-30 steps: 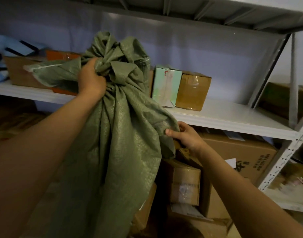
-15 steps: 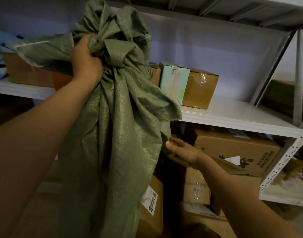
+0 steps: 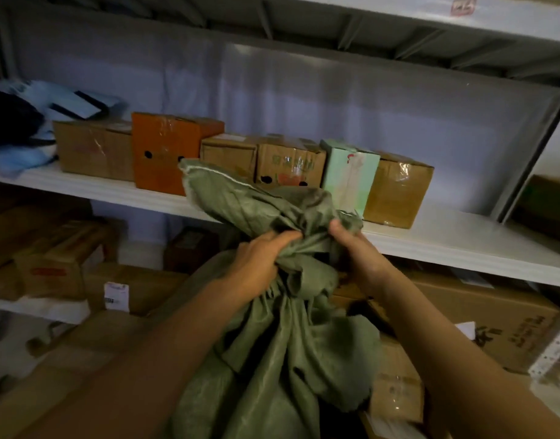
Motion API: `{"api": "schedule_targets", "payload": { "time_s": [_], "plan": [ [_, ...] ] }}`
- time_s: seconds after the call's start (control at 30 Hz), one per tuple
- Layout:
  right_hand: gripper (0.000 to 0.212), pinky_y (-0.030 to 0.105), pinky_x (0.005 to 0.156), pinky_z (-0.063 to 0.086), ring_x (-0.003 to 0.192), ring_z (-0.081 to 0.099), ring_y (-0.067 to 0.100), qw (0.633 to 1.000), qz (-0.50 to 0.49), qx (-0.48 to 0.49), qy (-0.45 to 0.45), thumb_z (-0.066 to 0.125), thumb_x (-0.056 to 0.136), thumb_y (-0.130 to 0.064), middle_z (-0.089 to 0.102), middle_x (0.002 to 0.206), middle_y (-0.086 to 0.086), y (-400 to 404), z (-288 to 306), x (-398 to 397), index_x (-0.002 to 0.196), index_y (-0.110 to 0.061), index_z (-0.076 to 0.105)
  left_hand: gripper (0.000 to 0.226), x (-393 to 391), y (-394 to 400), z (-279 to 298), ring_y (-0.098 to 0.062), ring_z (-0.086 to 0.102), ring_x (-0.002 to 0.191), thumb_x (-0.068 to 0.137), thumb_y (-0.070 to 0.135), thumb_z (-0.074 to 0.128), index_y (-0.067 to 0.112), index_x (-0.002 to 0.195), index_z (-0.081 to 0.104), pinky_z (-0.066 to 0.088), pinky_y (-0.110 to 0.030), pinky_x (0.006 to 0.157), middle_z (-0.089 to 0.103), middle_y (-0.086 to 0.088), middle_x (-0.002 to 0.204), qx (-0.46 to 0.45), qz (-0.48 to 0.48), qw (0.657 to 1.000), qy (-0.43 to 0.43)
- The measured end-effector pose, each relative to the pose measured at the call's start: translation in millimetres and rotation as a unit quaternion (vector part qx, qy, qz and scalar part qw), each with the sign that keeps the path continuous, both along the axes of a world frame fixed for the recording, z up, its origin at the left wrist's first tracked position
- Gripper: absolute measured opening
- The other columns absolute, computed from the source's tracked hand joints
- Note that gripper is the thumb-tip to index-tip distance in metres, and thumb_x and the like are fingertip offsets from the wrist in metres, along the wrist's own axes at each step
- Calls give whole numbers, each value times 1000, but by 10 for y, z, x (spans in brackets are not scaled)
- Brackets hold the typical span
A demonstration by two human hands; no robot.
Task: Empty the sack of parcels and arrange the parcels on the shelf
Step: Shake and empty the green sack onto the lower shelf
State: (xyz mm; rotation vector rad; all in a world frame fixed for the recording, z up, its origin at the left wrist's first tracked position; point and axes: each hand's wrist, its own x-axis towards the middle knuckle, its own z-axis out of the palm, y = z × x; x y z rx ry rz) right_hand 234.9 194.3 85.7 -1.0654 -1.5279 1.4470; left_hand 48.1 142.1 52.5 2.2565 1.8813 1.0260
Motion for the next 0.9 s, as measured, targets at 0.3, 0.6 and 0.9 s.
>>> {"api": "schedule_targets", "payload": {
  "time_s": [0.3,0.6,0.9],
  "plan": [
    [42,39,90,50,104,60,29,988,-53,32,-141,70,80,-8,64,118,13,127,-345,-341,121,-5,61,49,-235,-448,-78,-11,56,114,82,12,68,22,128,54,44,-24,100,61,5,122,-309,-159,868,-354],
    [20,28,51,55,74,60,22,992,-100,-63,41,57,87,3,63,86,6,261,-518,-198,103,-9,61,70,-1095,-950,-1021,-32,41,130,84,41,66,10,142,39,37,-36,101,40,-15,145,-287,245,845,-380],
    [36,32,81,43,118,56,39,968,-121,-13,-222,57,90,1,58,127,24,177,-836,-284,126,6,52,133,-1356,-526,-1638,-37,16,143,45,70,77,43,147,-4,26,-54,113,-7,-6,159,-350,203,885,-233]
  ]
}}
